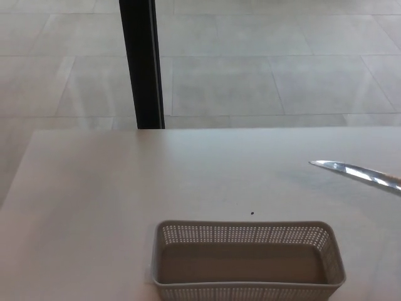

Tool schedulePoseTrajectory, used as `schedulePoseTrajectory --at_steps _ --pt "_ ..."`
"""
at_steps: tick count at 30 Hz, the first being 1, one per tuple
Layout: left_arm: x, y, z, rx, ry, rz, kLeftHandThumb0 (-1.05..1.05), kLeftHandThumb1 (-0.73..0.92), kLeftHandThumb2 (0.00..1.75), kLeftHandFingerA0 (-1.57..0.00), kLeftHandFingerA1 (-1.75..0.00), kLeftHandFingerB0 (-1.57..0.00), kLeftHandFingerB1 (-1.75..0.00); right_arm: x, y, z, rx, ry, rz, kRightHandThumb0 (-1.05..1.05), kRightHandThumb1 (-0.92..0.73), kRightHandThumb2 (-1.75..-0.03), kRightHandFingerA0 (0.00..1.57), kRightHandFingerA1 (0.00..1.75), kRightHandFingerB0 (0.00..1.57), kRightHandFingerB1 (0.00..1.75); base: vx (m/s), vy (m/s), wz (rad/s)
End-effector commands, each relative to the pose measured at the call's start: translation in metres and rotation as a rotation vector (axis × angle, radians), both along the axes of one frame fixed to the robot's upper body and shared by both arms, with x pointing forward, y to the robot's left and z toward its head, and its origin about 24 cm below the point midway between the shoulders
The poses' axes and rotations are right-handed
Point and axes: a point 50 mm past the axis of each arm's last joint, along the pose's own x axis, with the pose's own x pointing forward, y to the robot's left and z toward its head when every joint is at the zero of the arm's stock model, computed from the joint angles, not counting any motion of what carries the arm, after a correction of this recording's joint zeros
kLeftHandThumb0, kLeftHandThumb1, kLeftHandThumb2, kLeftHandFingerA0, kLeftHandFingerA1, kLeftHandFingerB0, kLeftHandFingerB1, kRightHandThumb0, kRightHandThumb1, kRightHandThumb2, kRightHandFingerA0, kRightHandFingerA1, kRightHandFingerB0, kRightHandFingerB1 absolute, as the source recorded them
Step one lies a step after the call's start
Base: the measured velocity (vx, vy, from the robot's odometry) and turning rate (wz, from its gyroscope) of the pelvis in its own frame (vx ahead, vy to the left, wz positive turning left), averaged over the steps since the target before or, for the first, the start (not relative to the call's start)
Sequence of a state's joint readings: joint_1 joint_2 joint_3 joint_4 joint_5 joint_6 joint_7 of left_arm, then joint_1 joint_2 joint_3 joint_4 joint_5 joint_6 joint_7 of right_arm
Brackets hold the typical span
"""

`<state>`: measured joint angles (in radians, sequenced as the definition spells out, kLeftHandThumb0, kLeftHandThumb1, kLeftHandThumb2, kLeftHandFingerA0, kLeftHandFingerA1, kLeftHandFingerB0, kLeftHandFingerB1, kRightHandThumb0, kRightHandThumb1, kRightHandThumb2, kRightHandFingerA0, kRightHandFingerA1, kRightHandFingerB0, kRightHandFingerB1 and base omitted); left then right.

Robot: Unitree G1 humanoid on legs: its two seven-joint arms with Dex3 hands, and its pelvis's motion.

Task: A garden tool is kept on the righthand side and a container is kept on the lefthand side on a desk infront of the robot. the robot uses its right hand to pick up the garden tool and makes a scooping motion inside the container

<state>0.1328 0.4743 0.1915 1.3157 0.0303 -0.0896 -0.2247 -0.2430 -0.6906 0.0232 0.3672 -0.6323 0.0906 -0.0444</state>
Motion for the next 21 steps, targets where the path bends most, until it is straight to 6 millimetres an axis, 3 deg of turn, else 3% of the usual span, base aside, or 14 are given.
schedulePoseTrajectory --at_steps 1,21 --pt "-0.0007 0.0037 0.0028 0.015 -0.006 0.004 -0.38 0.01 1.11 -0.70 -0.93 -0.66 -0.87 0.0013 -0.0063 0.0053 -0.032 -0.015 -0.052 -0.27 -0.61 -0.80 0.92 1.64 0.86 0.81 0.00 0.000 0.00" --pt "0.0008 0.0013 0.0011 0.007 -0.016 0.011 -0.38 0.01 1.11 -0.70 -0.93 -0.66 -0.87 0.0049 -0.0052 0.0113 -0.039 -0.025 -0.050 -0.27 -0.61 -0.80 0.92 1.64 0.86 0.81 0.00 0.000 0.00"
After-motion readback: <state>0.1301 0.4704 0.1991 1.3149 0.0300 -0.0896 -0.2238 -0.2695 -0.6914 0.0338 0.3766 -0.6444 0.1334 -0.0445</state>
